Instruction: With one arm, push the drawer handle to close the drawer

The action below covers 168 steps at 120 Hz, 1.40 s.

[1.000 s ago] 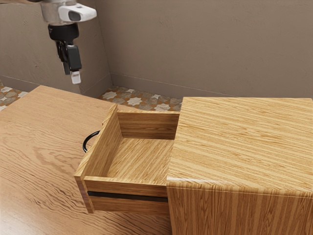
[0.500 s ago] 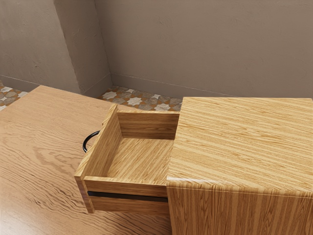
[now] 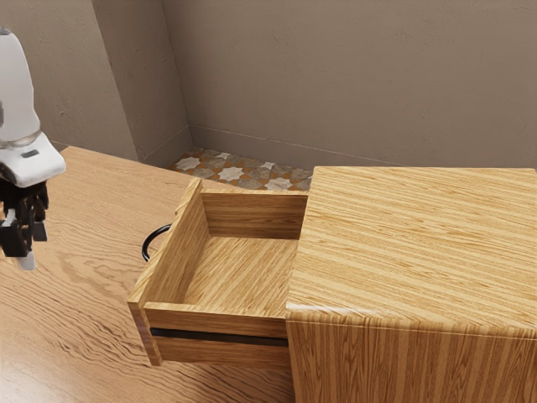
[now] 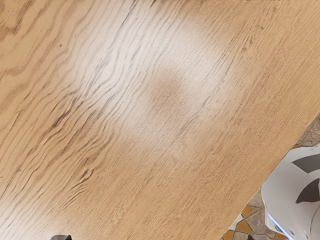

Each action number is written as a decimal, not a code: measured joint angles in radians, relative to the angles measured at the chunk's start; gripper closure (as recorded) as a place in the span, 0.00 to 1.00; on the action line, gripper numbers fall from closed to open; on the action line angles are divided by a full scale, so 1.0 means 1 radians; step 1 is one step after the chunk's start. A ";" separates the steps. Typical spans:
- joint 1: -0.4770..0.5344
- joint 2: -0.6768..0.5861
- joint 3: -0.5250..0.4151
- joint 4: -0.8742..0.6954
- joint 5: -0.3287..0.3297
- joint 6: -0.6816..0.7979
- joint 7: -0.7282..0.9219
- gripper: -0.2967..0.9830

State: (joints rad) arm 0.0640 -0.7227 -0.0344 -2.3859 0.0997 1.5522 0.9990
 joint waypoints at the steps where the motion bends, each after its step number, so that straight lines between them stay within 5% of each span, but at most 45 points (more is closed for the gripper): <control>1: 0.001 0.004 0.000 -0.005 -0.001 0.011 0.002 0.47; 23: -0.002 0.083 0.001 -0.035 -0.006 0.242 0.060 0.68; 51: -0.012 0.124 0.001 -0.034 -0.027 0.400 0.121 0.80; 168: -0.070 0.201 -0.027 -0.015 -0.178 0.422 0.209 0.85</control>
State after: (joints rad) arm -0.0064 -0.5216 -0.0614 -2.4004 -0.0788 1.9740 1.2081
